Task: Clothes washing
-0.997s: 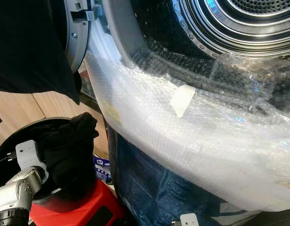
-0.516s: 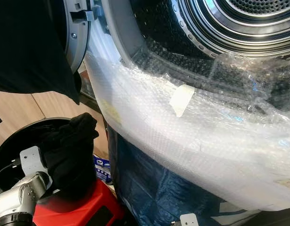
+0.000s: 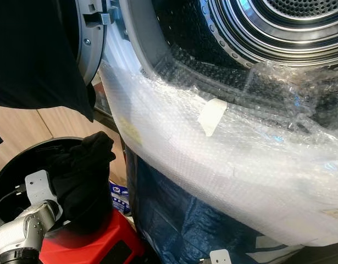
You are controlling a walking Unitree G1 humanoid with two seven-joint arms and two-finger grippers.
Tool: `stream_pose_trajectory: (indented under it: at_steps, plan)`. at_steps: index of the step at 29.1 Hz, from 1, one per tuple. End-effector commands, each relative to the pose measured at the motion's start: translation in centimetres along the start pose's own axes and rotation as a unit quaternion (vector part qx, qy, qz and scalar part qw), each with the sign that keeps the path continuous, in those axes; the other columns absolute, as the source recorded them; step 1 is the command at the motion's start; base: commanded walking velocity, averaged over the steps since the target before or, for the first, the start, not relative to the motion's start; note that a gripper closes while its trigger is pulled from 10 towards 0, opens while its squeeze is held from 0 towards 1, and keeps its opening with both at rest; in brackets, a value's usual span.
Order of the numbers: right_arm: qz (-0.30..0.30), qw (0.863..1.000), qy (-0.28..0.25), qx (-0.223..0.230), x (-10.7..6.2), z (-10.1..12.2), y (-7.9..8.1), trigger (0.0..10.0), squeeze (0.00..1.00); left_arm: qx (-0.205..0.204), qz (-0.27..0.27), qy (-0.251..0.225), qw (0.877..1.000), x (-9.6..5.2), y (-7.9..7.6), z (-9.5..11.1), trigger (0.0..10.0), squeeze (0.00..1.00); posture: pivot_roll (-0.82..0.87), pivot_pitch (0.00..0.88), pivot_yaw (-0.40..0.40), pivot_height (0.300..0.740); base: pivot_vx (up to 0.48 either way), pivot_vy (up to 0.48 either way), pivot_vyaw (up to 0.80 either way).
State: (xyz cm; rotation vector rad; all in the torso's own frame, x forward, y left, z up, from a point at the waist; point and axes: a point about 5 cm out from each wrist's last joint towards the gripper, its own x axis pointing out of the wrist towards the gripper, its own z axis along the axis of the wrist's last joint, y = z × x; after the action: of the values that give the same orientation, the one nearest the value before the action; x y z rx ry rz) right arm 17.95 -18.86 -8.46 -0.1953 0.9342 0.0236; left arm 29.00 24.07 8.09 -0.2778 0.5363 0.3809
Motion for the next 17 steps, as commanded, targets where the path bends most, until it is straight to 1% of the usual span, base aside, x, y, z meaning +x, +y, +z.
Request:
stream_pose_trajectory:
  at_steps: [1,10,17]
  plan:
    - [0.001,1.000,0.006,-0.001,-0.08,-0.43,0.08,10.0,0.00,0.004,-0.004,0.006,1.000,-0.13,-0.20,-0.44,0.0,0.00,0.10,0.106,-0.047,0.740,0.000,0.000,0.00]
    - [0.001,1.000,0.007,-0.002,-0.09,-0.44,0.03,10.0,0.00,-0.001,-0.003,-0.004,1.000,-0.17,-0.25,-0.25,0.0,0.00,0.11,0.106,-0.049,0.740,0.000,0.000,0.00]
    - [0.002,1.000,0.006,-0.003,-0.07,-0.40,0.10,10.0,0.00,0.007,-0.002,-0.007,1.000,-0.18,-0.16,-0.16,0.0,0.00,0.10,0.104,-0.046,0.740,0.000,0.000,0.00]
